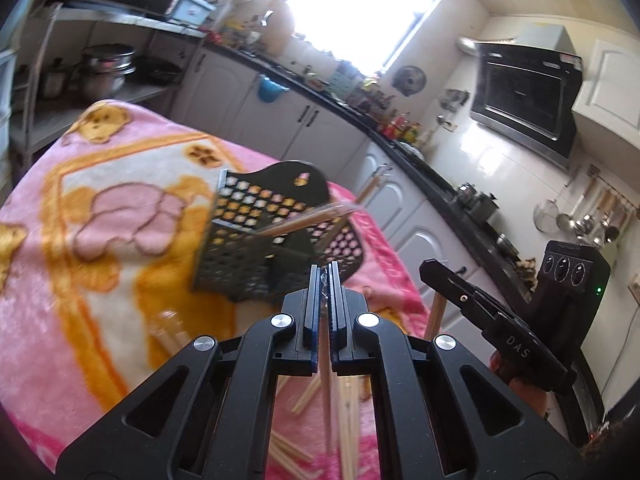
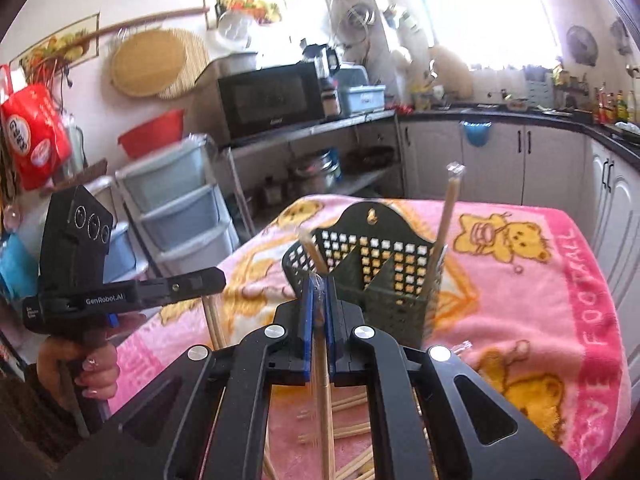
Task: Organize utensils
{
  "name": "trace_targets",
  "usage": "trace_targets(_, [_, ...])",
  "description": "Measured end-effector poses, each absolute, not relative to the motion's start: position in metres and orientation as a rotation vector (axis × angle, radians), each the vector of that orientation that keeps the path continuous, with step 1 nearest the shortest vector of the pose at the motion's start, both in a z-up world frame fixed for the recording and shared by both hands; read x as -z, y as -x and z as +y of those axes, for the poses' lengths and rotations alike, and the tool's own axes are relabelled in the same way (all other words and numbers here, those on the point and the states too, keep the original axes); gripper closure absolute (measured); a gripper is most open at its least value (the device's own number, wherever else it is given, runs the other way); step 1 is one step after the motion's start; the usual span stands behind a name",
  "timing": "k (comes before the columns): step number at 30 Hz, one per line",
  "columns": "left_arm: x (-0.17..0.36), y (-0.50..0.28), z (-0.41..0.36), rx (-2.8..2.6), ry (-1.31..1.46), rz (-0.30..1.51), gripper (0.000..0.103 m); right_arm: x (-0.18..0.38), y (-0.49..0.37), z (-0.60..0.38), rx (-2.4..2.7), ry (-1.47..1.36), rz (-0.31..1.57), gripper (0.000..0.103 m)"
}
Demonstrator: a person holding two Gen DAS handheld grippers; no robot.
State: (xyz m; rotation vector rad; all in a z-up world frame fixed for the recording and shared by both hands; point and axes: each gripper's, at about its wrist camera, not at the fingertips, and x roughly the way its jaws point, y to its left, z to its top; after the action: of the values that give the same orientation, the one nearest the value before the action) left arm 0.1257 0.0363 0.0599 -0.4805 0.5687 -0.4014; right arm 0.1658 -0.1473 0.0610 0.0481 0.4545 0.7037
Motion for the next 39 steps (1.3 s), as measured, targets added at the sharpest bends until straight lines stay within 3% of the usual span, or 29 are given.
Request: trace_targets(39, [-0.177, -0.182, -0.011, 0.555, 0.398, 0.333, 0.102, -0.141, -0.191, -0.199, -0.568, -0.129, 0.072, 0.098])
